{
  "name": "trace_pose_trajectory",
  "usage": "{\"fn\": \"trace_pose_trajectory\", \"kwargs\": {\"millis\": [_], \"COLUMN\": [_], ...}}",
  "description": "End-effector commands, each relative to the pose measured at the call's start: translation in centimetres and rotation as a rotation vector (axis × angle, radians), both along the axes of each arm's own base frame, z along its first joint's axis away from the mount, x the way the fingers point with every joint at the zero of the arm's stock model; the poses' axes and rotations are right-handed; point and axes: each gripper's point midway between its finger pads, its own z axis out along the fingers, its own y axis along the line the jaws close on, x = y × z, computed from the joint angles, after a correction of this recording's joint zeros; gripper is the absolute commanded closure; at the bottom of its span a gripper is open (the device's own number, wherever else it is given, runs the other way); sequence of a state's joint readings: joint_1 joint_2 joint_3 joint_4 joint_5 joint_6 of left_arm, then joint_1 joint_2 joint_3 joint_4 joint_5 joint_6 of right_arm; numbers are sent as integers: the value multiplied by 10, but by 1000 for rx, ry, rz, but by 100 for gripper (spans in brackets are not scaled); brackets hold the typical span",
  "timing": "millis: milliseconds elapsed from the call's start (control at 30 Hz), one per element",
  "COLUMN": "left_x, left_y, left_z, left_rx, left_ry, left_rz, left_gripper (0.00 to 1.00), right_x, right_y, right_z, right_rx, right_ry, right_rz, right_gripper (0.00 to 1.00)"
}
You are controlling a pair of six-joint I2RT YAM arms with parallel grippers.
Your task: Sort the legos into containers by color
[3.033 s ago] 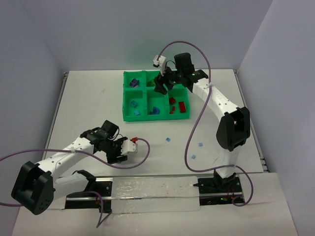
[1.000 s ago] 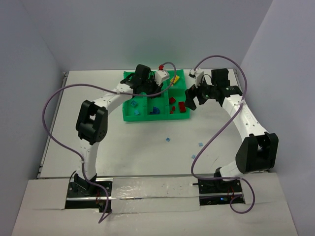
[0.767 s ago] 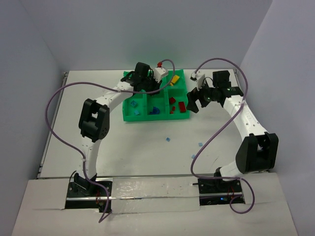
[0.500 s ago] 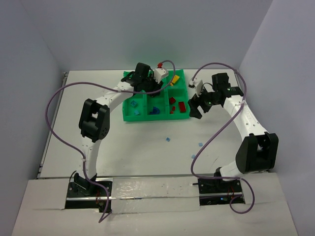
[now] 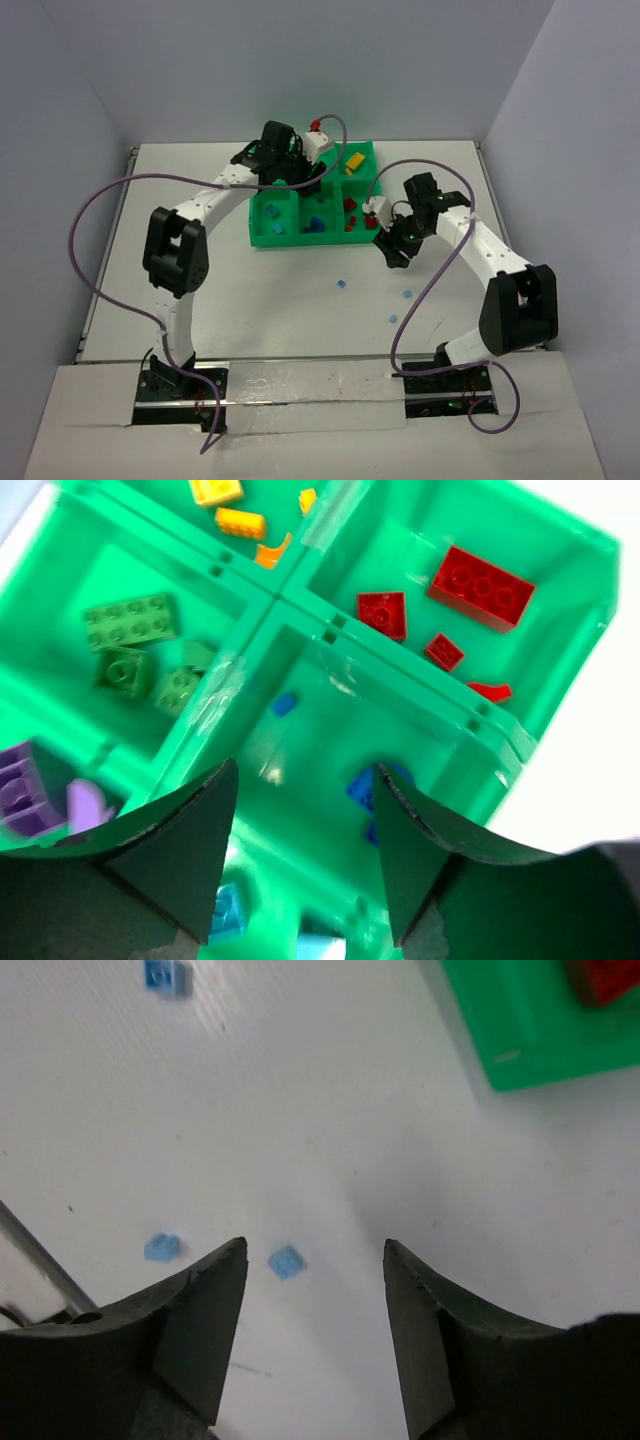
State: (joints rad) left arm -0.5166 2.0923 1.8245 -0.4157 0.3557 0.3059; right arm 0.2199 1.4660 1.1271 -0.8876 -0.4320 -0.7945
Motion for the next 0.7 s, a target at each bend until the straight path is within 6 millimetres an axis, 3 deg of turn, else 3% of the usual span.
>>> {"fn": "trace_pose_trajectory", "kwargs": {"millis": [0,133,300,533,667], "left_x": [-13,-27,-40,-37,-41], "left_y": [14,29,39,60,67], "left_z": [82,107,121,136,138], "left_rx": [-95,-143,-203,-225,-232], "left_ry": [-131,-162,-127,-134,-136], "left_rz": [14,44,36,80,95], "left_gripper": [32,23,19,19,18], "right_x": [-29,-57,-63,-71,-69], "right_y": [-33,-44,-49,-50,-45], "right_z": [-7,-21,-38,-60,-64], "right_rx": [-170,-253,-294,-300,-262], "right_ry": [42,94,81,119,-11], "right_rz": [-42,-14,57,141,281], "right_gripper": [37,35,35,34,29]}}
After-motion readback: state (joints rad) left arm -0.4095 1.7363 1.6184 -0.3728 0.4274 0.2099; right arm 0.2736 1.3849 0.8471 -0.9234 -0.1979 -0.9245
